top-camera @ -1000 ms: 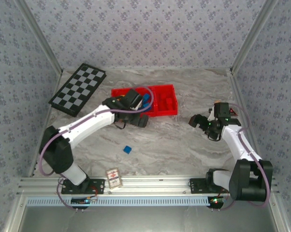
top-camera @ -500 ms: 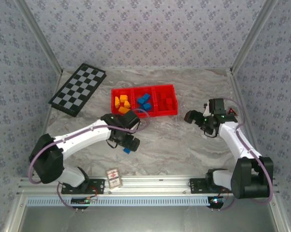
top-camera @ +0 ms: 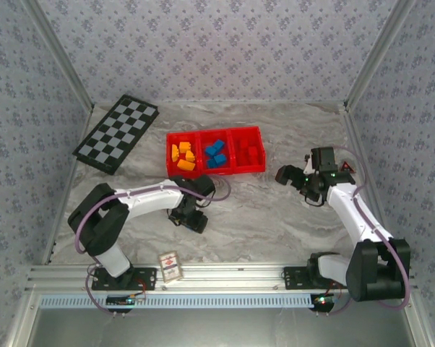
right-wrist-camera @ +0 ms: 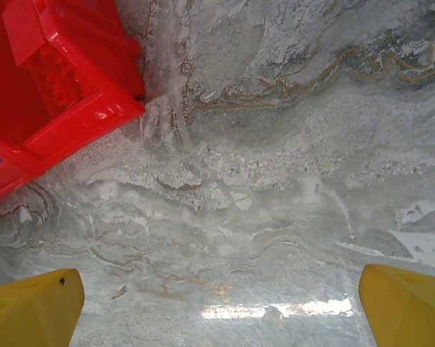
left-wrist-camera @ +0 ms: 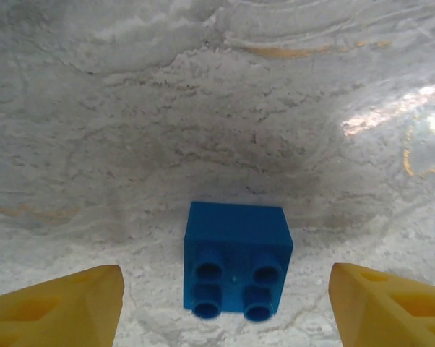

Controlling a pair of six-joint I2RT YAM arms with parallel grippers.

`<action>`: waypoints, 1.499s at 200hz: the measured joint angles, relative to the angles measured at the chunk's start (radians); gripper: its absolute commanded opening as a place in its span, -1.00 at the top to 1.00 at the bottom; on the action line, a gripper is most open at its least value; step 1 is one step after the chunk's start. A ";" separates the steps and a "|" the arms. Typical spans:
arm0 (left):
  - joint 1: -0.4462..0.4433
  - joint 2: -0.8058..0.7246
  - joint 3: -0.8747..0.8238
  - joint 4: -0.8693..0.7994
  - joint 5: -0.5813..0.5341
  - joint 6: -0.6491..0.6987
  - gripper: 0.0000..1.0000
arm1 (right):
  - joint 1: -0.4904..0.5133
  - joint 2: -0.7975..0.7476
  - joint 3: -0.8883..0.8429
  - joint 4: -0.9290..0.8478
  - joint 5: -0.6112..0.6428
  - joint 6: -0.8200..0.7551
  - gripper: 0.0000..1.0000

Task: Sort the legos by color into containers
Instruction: Pick up the lego from the middle-left of the table, then place the lego in the container.

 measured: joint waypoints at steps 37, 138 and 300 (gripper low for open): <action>0.000 0.007 -0.025 0.029 0.003 -0.018 -0.16 | 0.000 0.000 0.000 -0.001 0.004 0.000 -0.99; -0.043 0.035 0.027 -0.002 -0.037 -0.043 0.45 | 0.002 -0.003 0.000 -0.003 0.011 0.000 -0.99; 0.204 0.308 0.848 0.039 -0.166 0.015 0.41 | -0.067 -0.158 -0.012 -0.073 0.019 -0.027 -0.99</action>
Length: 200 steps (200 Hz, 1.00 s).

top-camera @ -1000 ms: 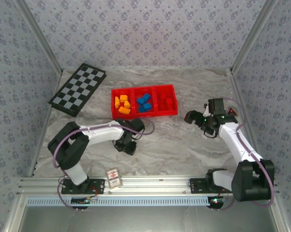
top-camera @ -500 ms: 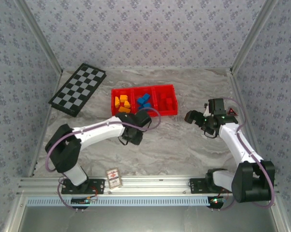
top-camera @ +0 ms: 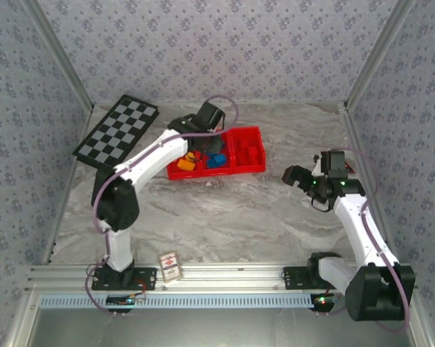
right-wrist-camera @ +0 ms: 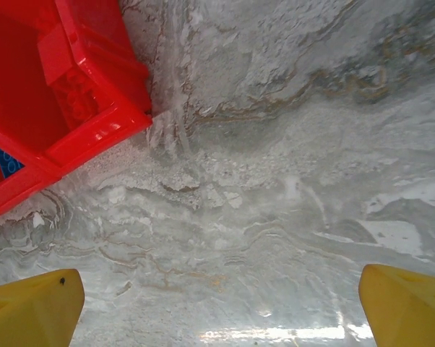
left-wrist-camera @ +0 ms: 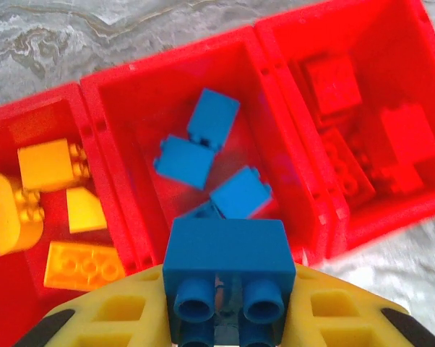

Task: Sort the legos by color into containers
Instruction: Place the lego in the container.

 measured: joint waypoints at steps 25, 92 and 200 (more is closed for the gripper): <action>0.031 0.147 0.155 -0.021 0.000 0.000 0.41 | -0.045 -0.022 -0.011 -0.021 -0.001 -0.018 -0.99; 0.060 0.385 0.434 -0.072 0.000 -0.009 0.41 | -0.108 -0.024 -0.023 -0.035 -0.018 -0.038 -0.99; 0.090 0.429 0.440 -0.079 -0.001 -0.053 0.01 | -0.139 0.022 -0.023 -0.012 -0.032 -0.051 -0.99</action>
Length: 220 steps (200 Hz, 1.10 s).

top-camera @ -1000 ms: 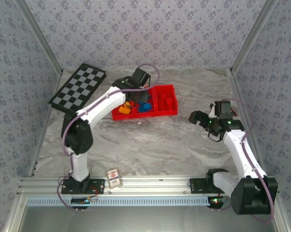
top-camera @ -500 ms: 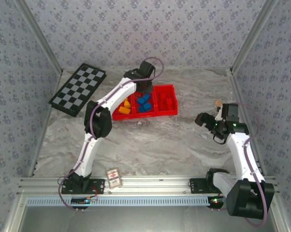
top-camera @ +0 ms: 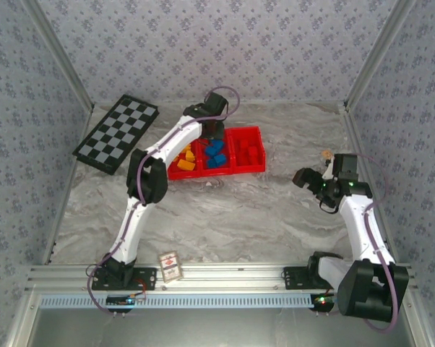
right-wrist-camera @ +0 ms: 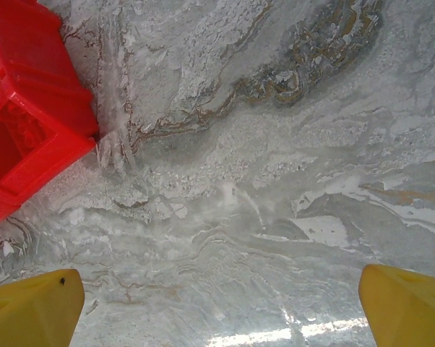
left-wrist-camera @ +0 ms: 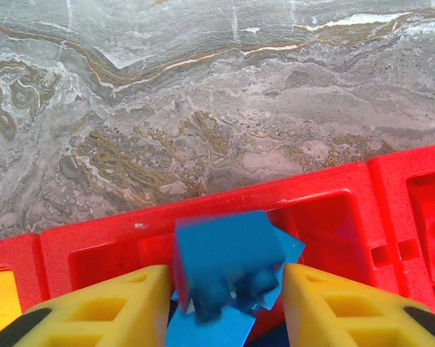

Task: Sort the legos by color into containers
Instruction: Place the lego in the container, then reset both arms

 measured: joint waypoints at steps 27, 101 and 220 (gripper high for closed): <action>0.000 -0.004 -0.043 0.032 -0.008 -0.003 -0.14 | -0.002 0.000 0.000 0.003 0.000 -0.002 -0.99; -0.007 -0.179 -0.249 0.101 -0.026 -0.007 -0.58 | -0.004 -0.003 -0.001 0.003 -0.009 -0.002 -0.99; 0.047 -1.051 -1.079 0.494 -0.209 0.072 -0.98 | 0.144 0.047 0.003 0.056 0.003 -0.006 -0.99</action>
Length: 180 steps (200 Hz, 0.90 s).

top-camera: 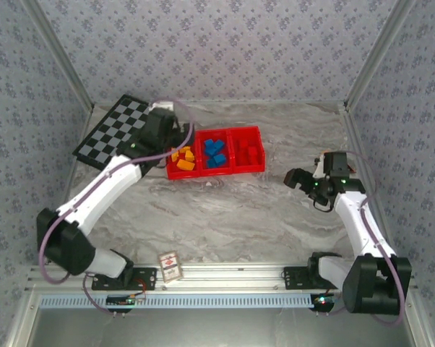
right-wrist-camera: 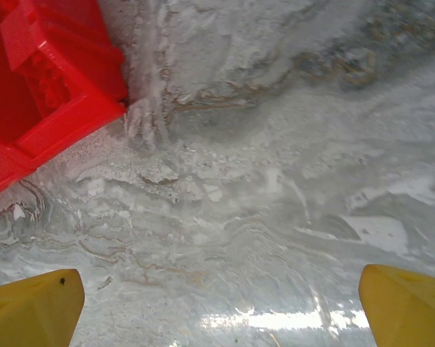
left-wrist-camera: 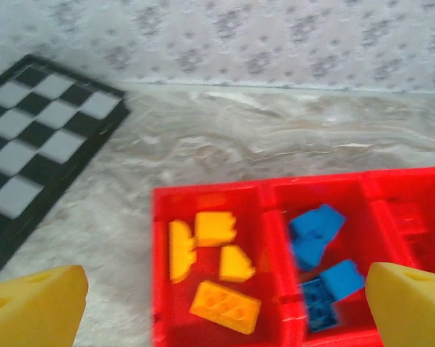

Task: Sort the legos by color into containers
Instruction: Reset both arms

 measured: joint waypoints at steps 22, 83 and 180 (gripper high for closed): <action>0.034 -0.167 -0.255 0.107 -0.065 -0.008 -0.99 | 0.109 -0.003 -0.033 0.151 0.105 -0.059 -0.99; 0.137 -0.461 -0.771 0.451 -0.241 0.029 -0.99 | 0.154 0.063 -0.411 0.896 0.367 -0.367 -0.99; 0.281 -0.415 -0.879 0.702 -0.180 0.179 -0.99 | -0.006 0.426 -0.437 1.418 0.346 -0.421 -0.99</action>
